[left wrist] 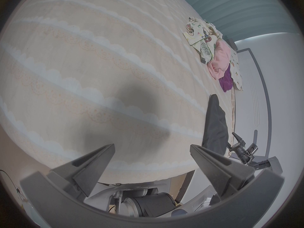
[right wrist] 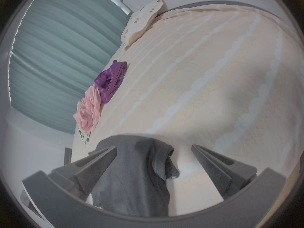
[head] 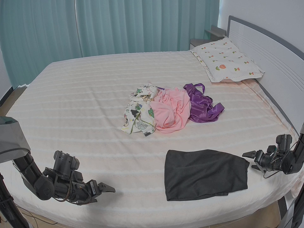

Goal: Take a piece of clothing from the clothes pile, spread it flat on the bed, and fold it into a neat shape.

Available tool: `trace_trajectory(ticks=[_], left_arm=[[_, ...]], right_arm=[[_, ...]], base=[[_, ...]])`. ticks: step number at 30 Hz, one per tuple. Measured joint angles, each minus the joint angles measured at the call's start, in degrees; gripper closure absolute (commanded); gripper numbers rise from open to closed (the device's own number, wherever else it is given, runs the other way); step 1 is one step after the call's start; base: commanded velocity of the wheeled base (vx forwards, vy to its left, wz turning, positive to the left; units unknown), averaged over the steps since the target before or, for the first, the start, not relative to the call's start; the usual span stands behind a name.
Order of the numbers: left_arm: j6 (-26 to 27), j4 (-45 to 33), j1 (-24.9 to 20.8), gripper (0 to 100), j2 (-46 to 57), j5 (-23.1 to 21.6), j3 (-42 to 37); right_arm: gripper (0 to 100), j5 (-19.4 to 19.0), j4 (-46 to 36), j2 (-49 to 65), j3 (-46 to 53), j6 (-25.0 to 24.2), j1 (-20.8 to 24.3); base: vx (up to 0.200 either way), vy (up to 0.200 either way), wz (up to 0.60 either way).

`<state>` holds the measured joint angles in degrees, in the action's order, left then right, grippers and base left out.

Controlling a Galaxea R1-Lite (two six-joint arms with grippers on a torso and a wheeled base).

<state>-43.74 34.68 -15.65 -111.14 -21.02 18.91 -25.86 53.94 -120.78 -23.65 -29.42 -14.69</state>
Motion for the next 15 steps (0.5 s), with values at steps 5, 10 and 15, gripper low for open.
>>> trace_trajectory(ticks=[5,10,15], left_arm=[[0.0,0.0,0.02,0,0.0,0.0,0.0],[0.0,0.0,0.02,0,0.0,0.0,0.0],[0.0,0.0,0.0,0,0.0,0.0,-0.02]], right_arm=[[0,0.11,-0.02,-1.1,-1.67,-3.73,1.29],[100,0.18,-0.16,-2.32,-2.73,-6.22,2.66],[100,0.87,0.93,-2.95,-3.85,-9.23,3.39]], base=[[0.0,0.0,0.0],[0.0,0.0,0.0],[0.0,0.0,0.0]])
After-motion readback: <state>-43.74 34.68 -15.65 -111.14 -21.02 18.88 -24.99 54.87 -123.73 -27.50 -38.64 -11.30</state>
